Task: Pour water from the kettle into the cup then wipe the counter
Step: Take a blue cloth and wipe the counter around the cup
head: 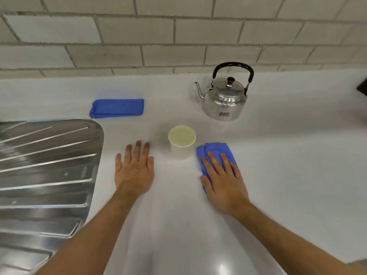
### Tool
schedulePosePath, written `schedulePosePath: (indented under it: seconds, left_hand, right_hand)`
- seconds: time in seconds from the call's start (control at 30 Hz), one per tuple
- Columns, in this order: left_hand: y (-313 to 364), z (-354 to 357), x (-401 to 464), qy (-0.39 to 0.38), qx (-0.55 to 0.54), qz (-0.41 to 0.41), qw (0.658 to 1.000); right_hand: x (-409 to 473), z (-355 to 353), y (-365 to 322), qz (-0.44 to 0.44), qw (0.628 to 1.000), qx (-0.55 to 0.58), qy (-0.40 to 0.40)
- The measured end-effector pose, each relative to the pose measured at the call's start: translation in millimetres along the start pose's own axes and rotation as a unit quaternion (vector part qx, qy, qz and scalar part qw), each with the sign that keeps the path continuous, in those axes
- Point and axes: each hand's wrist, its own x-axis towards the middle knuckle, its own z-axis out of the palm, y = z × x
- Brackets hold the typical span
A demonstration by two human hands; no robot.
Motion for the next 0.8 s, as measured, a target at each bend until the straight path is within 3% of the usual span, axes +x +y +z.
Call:
schedulePosePath:
  seconds: [0.1, 0.2, 0.37, 0.5, 0.8]
  left_hand:
    - [-1, -5, -1, 0.002, -0.020, 0.020, 1.000]
    - [-4, -11, -5, 0.047, -0.061, 0.054, 0.996]
    - [-12, -15, -9, 0.062, -0.084, 0.079, 0.991]
    - [-13, -14, -12, 0.054, -0.050, 0.083, 0.994]
    - [-12, -11, -14, 0.055, -0.037, 0.086, 0.994]
  right_hand:
    - [-19, 2, -36, 0.068, 0.998, 0.012, -0.010]
    - [-38, 5, -75, 0.063, 0.998, 0.016, -0.022]
    - [-72, 9, -121, -0.104, 0.993, 0.040, -0.048]
    - [-84, 4, -86, -0.189, 0.980, 0.042, -0.053]
    - [-106, -16, 86, 0.048, 0.998, 0.018, -0.022]
